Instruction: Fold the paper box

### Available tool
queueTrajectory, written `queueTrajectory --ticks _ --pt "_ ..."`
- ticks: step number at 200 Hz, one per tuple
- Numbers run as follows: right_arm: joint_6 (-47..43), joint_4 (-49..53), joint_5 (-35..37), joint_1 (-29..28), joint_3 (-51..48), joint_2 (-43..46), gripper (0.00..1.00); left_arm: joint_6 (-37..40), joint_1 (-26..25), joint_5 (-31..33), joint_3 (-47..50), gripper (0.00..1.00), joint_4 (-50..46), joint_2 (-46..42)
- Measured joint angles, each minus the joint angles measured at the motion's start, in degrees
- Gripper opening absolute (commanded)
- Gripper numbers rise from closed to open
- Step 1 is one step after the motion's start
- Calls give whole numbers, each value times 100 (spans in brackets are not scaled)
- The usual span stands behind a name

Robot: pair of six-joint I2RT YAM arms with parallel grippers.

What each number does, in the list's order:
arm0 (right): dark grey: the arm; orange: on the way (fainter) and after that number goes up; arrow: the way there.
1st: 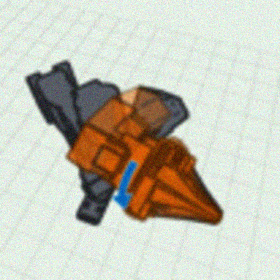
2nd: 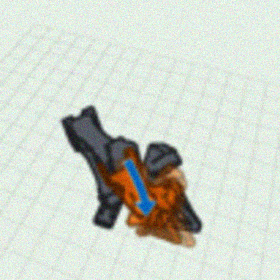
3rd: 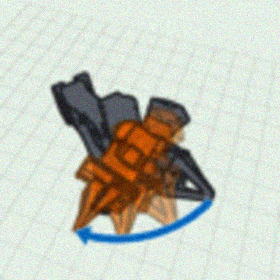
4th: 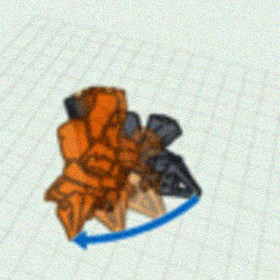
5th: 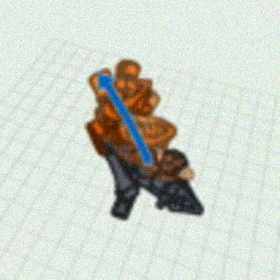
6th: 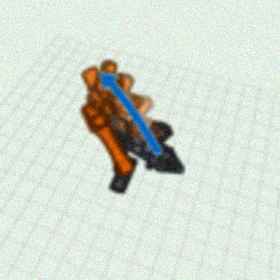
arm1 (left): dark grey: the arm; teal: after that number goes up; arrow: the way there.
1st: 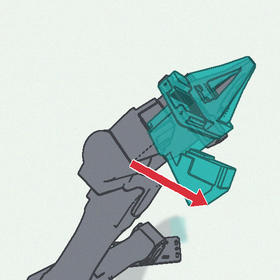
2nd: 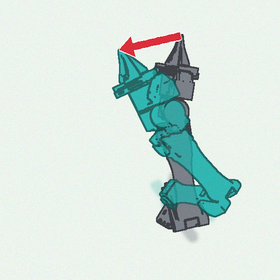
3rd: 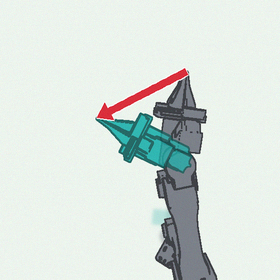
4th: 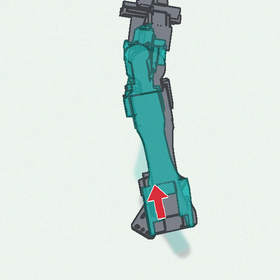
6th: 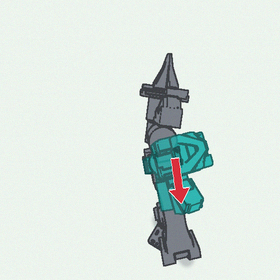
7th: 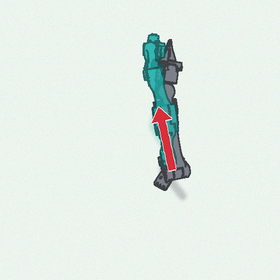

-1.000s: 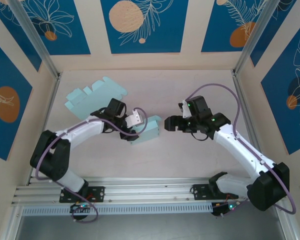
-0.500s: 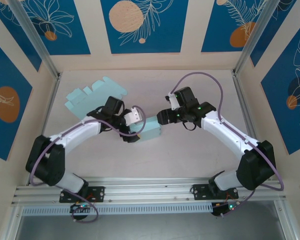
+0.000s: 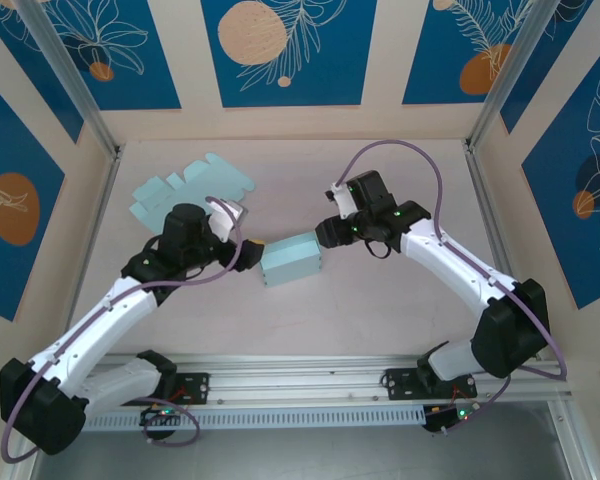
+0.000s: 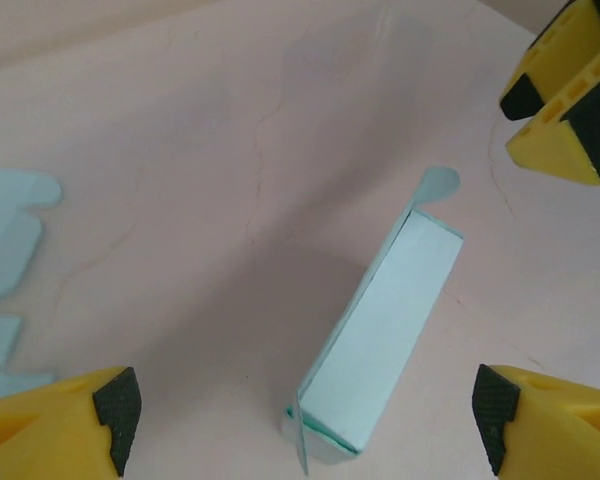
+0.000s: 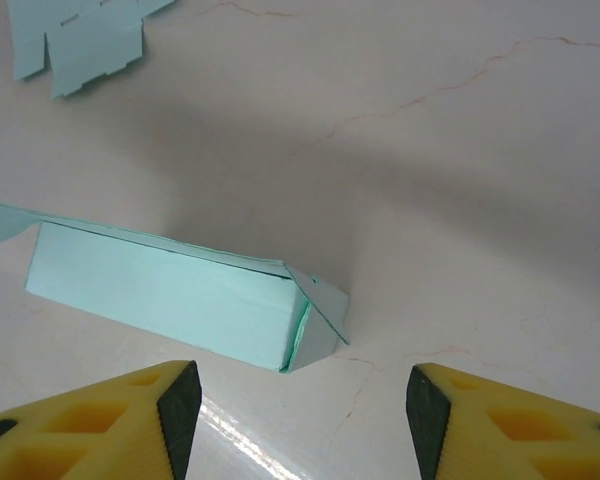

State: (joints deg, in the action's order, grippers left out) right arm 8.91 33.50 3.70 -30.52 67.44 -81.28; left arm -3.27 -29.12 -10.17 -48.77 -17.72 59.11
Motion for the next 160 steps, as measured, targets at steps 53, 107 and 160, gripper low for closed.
queueTrajectory --ticks 53,107,160 --pt "-140 26 -35 0 9 -273 55 -1189 0 -72 291 67 -289 352" --pt "-201 33 -162 0 225 -619 54 -1423 -2 -68 341 52 -328 501" --pt "-214 24 -227 0 232 -791 53 -1578 -15 -87 341 41 -70 955"
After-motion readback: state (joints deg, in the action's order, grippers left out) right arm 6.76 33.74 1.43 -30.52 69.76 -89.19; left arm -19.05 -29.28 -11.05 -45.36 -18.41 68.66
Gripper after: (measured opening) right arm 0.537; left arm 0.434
